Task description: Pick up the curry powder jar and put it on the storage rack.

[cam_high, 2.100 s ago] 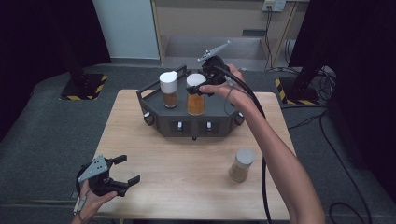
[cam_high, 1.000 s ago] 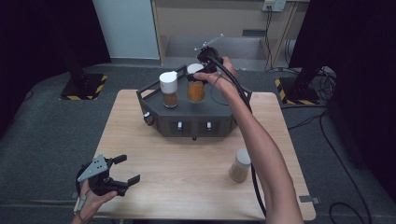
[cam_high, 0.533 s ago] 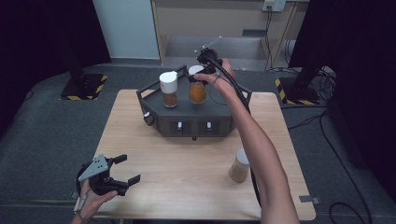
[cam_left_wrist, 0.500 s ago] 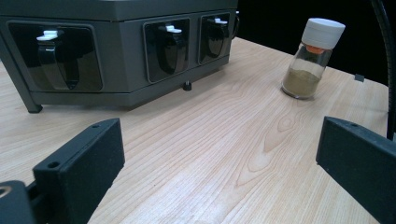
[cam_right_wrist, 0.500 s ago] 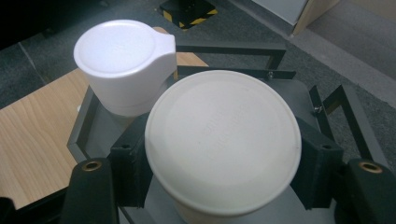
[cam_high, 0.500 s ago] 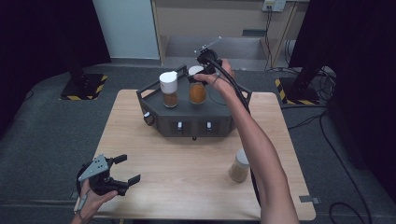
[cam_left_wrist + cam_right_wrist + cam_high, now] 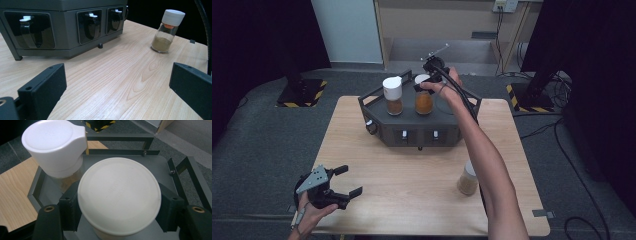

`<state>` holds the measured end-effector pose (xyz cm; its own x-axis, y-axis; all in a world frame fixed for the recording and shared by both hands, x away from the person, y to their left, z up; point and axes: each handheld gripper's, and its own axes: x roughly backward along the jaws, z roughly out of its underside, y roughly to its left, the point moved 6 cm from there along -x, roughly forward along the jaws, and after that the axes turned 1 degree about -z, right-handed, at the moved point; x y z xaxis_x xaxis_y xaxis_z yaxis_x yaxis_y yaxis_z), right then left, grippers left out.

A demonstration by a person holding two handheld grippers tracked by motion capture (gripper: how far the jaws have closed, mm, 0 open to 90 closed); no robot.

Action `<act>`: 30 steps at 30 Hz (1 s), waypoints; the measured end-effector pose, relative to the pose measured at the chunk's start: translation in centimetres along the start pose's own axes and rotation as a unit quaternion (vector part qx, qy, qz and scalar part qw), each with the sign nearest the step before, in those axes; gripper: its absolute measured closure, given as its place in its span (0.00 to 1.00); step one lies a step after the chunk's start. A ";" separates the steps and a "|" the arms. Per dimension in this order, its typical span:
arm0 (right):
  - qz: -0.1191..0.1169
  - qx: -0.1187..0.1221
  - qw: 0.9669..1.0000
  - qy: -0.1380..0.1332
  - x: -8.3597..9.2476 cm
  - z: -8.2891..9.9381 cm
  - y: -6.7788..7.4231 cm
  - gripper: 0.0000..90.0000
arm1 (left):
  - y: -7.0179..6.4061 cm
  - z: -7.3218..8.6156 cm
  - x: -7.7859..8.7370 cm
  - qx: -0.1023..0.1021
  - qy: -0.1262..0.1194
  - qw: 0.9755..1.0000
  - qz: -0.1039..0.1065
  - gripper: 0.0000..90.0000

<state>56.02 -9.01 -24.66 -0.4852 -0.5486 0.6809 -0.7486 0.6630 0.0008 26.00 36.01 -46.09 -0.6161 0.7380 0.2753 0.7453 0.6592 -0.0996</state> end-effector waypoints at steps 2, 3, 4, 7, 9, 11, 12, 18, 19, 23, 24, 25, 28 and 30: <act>-0.001 -0.002 1.000 0.001 -0.1 0.1 0.0 0.38 | 0.0 0.0 0.0 0.000 0.000 1.000 0.000 0.00; 0.000 0.000 1.000 0.001 -0.1 0.1 -0.1 0.38 | 0.0 0.0 0.0 0.000 0.000 1.000 0.000 0.00; 0.001 -0.001 1.000 0.001 -0.2 0.2 -0.1 0.38 | 0.0 0.0 0.0 0.000 0.000 1.000 0.000 0.00; 0.000 -0.003 1.000 0.004 -0.2 0.2 -0.2 0.38 | 0.0 0.0 0.0 0.000 0.000 1.000 0.000 0.00; 0.000 -0.003 1.000 0.003 -0.3 0.2 -0.2 0.38 | 0.1 0.0 0.0 0.000 0.000 1.000 0.001 0.00; 0.001 -0.005 1.000 0.003 -0.3 0.3 -0.1 0.38 | 0.1 0.0 0.0 0.000 0.001 1.000 0.002 0.00; 0.001 -0.004 1.000 0.001 -0.3 0.3 -0.1 0.38 | 0.0 0.0 0.0 0.000 0.001 1.000 0.002 0.00; 0.012 -0.008 1.000 -0.007 -0.2 0.6 0.1 0.26 | 0.0 0.0 -0.1 0.000 0.000 1.000 0.003 0.00; 0.016 -0.012 1.000 -0.008 -0.1 0.7 0.2 0.22 | 0.0 0.0 -0.1 0.000 0.001 1.000 0.003 0.00; 0.029 -0.014 0.999 -0.025 1.2 1.0 0.4 0.15 | 0.0 0.0 -0.1 -0.001 0.000 1.000 0.004 0.00; 0.026 -0.015 0.999 -0.030 1.5 1.1 0.3 0.14 | 0.0 0.0 -0.1 -0.001 0.001 1.000 0.004 0.00; 0.024 -0.017 0.999 -0.037 2.0 1.1 0.2 0.13 | 0.0 0.0 -0.1 -0.001 0.001 1.000 0.004 0.00; 0.024 -0.013 0.998 -0.052 3.6 1.3 0.1 0.10 | 0.0 0.0 -0.1 0.000 0.000 1.000 0.005 0.00; 0.017 -0.011 0.998 -0.062 4.7 1.6 -0.2 0.10 | 0.0 0.0 -0.1 0.000 0.000 1.000 0.005 0.00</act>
<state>53.14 -12.51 -22.64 -0.5634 -0.5827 0.5857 -0.7210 0.6929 -0.0041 26.06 35.87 -46.07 -0.6090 0.7445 0.2737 0.7513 0.6520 -0.1021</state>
